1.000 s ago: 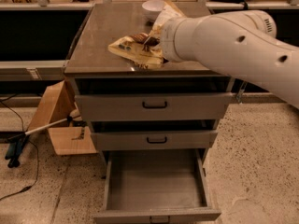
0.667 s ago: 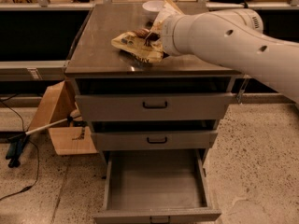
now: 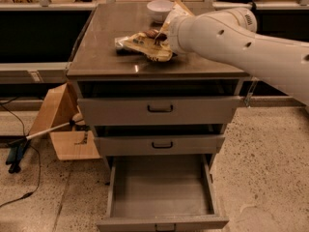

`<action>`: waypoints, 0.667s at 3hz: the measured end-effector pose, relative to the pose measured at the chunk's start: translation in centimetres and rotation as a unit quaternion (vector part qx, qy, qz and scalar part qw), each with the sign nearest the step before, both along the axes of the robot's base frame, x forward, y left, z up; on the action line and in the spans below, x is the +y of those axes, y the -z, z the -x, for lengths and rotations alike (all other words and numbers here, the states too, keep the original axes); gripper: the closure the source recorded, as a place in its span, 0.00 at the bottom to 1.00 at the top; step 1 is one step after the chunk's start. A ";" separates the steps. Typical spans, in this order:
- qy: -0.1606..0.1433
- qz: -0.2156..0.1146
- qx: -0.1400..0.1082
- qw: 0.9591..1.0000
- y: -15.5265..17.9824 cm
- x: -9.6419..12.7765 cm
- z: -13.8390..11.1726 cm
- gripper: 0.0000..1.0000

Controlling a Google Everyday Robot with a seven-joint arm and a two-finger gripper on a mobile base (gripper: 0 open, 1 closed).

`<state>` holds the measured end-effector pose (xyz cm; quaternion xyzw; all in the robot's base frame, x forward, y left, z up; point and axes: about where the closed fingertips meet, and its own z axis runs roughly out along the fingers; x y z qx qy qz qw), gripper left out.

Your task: Pick brown chip bag from bottom drawer and place on counter

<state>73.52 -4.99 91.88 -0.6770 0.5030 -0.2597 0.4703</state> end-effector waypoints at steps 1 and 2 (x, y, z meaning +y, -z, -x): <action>0.012 0.005 0.013 1.000 1.9 -0.6 -2.1 1.00; 0.019 0.006 0.025 0.999 3.4 -1.0 -3.1 0.97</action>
Offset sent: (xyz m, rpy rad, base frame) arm 0.0524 -0.0200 -0.0694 -0.0167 0.1029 -0.0684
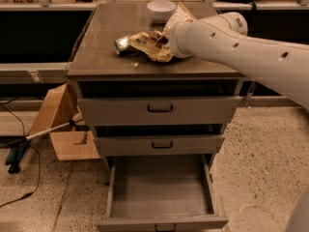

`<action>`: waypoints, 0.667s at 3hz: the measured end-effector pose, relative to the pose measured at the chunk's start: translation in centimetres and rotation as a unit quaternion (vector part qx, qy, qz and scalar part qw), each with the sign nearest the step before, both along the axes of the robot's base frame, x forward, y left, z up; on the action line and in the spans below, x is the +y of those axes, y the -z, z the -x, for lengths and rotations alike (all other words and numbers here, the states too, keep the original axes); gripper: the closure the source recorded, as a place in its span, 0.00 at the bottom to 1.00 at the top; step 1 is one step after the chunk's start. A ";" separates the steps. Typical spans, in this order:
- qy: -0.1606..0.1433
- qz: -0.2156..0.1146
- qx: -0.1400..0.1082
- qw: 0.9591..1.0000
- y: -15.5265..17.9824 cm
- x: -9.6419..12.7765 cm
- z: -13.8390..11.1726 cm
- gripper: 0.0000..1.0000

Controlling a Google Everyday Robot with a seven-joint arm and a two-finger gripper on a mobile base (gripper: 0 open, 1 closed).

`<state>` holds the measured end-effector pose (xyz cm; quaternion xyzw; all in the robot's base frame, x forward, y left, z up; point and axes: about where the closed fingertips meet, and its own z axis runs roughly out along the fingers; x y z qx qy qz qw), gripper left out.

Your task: Pick brown chip bag from bottom drawer and place on counter

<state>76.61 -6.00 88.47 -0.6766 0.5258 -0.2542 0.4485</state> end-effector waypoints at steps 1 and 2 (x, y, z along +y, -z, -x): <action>0.000 0.000 0.000 1.000 0.0 0.0 0.0 0.73; 0.000 0.000 0.000 1.000 0.0 0.0 0.0 0.43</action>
Offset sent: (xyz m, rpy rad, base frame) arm 0.0000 0.0000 0.0000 0.0000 0.0000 0.0000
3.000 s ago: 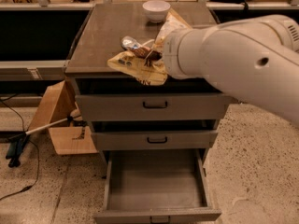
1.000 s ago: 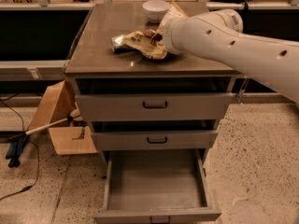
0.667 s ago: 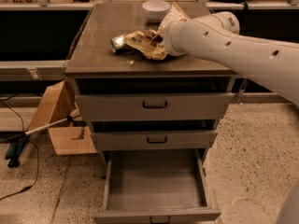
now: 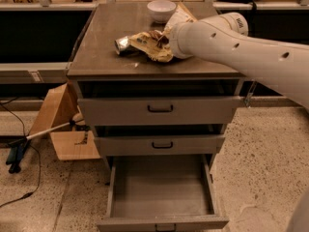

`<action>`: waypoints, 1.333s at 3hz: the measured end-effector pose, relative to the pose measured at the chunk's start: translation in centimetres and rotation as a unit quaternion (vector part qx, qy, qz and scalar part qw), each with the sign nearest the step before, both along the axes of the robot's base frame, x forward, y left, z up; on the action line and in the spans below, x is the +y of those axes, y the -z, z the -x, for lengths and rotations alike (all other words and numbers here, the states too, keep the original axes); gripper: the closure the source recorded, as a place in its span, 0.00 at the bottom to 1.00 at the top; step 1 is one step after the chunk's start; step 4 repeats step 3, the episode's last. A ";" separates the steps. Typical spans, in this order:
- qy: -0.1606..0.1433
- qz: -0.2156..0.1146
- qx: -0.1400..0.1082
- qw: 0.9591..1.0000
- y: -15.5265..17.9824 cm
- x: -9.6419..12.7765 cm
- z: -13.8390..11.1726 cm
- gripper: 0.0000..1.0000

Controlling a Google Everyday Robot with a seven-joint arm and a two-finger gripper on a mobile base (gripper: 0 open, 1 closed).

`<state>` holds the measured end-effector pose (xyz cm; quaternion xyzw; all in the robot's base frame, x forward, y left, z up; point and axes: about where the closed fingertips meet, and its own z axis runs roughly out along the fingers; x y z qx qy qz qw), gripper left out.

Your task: Pick brown chip bag from bottom drawer and place on counter

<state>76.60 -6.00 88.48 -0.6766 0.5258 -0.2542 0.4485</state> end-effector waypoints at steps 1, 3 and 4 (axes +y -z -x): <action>0.000 0.000 0.000 1.000 0.0 0.0 0.0 0.19; 0.000 0.000 0.000 1.000 0.0 0.0 0.0 0.00; 0.000 0.000 0.000 1.000 0.0 0.0 0.0 0.00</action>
Offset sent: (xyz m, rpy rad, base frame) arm 0.0000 0.0000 0.0000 0.0000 0.0000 0.0000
